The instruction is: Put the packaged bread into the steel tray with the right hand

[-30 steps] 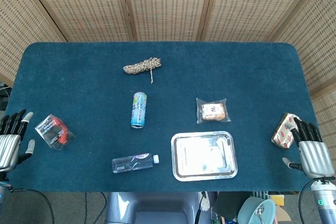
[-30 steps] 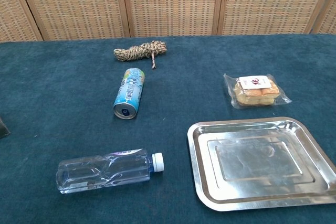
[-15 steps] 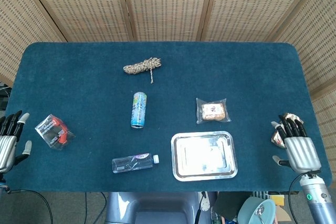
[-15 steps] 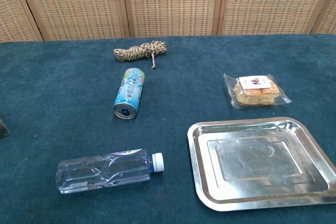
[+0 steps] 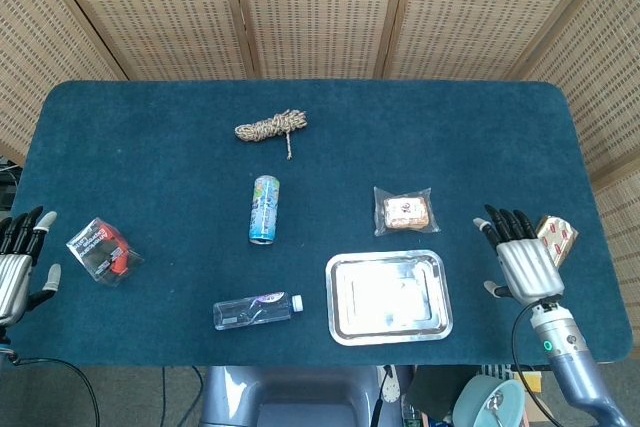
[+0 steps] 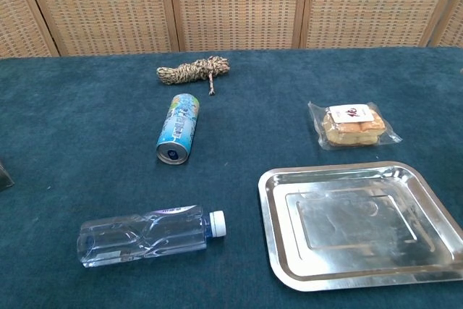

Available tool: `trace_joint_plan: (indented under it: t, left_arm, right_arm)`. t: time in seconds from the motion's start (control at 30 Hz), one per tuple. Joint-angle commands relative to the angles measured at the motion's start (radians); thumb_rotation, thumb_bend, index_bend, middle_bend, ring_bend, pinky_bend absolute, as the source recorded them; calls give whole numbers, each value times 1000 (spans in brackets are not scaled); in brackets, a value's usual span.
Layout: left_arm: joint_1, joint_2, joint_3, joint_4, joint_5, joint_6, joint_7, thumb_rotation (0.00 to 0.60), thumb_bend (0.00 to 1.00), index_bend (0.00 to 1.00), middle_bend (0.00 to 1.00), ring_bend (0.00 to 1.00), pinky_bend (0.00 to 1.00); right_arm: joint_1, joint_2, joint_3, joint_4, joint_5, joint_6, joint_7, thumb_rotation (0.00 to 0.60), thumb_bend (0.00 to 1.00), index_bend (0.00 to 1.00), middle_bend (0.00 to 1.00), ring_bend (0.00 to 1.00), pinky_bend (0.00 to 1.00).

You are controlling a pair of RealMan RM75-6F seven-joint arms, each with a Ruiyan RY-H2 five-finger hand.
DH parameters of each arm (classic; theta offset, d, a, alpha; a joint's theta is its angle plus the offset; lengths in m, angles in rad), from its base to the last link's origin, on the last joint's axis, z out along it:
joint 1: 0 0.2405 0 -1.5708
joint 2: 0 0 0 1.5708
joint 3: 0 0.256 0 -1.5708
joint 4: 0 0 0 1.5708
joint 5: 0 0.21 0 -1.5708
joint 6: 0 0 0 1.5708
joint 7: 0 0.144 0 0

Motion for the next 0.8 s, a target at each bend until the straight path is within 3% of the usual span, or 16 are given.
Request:
trace_joint_plan:
  t: [0.03,0.33,0.8]
  left_arm:
    - [-5,-2,-4,1,-5,-6,1,600,503,2,0,0,0]
    - [-19,2,-13,-5,-21,-25,10,600,503,2,0,0,0]
    - [-63,-7,-34,14,-69,-94,8,600,503,2,0,0,0]
  right_arm:
    - [21,-13,11,4,17,-20,-12,600,146,108,0,0,0]
    - [84,-55,35,33,60,-72,-37,600,146,108,0,0,0]
    - [209,-176,74,196,127,-160,-29,600,146,108,0,0,0]
